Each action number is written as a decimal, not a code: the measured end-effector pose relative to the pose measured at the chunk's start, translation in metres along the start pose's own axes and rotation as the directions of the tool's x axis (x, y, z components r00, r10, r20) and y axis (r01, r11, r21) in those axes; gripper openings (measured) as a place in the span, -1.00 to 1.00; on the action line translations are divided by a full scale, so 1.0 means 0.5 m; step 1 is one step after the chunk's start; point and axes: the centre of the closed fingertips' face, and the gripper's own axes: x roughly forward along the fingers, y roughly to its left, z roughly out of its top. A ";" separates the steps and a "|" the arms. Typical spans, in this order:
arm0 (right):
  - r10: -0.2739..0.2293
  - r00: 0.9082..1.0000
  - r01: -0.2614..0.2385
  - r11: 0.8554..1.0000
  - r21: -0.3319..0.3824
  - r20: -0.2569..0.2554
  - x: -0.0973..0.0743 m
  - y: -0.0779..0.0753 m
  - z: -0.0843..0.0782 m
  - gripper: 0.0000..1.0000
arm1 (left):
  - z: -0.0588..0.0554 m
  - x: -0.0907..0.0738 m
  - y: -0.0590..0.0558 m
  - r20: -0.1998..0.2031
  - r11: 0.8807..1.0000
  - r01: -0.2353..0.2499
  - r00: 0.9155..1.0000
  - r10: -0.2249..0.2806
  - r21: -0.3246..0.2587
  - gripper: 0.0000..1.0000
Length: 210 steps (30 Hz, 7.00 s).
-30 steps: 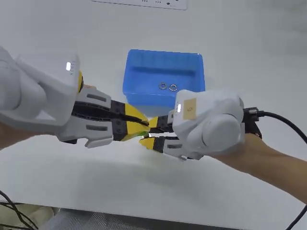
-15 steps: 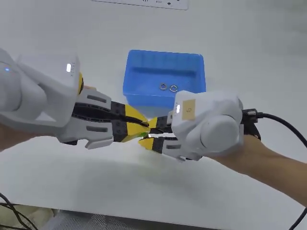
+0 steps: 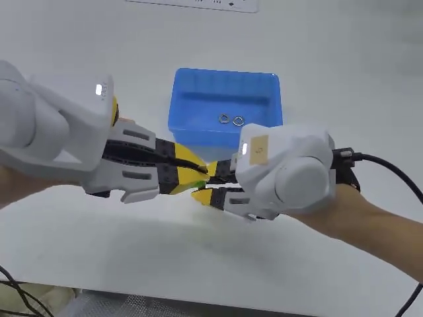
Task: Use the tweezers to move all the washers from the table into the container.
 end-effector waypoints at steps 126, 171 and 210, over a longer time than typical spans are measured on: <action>-0.097 0.995 0.097 0.995 -0.012 0.014 -0.007 -0.255 0.009 -0.80 | 0.062 0.037 0.238 0.035 0.997 -0.029 0.999 0.027 0.066 -0.86; -0.015 0.995 0.026 0.993 -0.116 0.095 -0.110 -0.110 0.130 -0.82 | 0.156 -0.042 0.083 0.038 0.975 -0.036 0.999 0.028 0.219 -0.88; 0.097 0.991 -0.095 0.995 -0.019 0.093 -0.027 0.044 0.087 -0.80 | 0.033 -0.067 -0.047 -0.028 0.998 -0.022 0.999 0.024 0.065 -0.87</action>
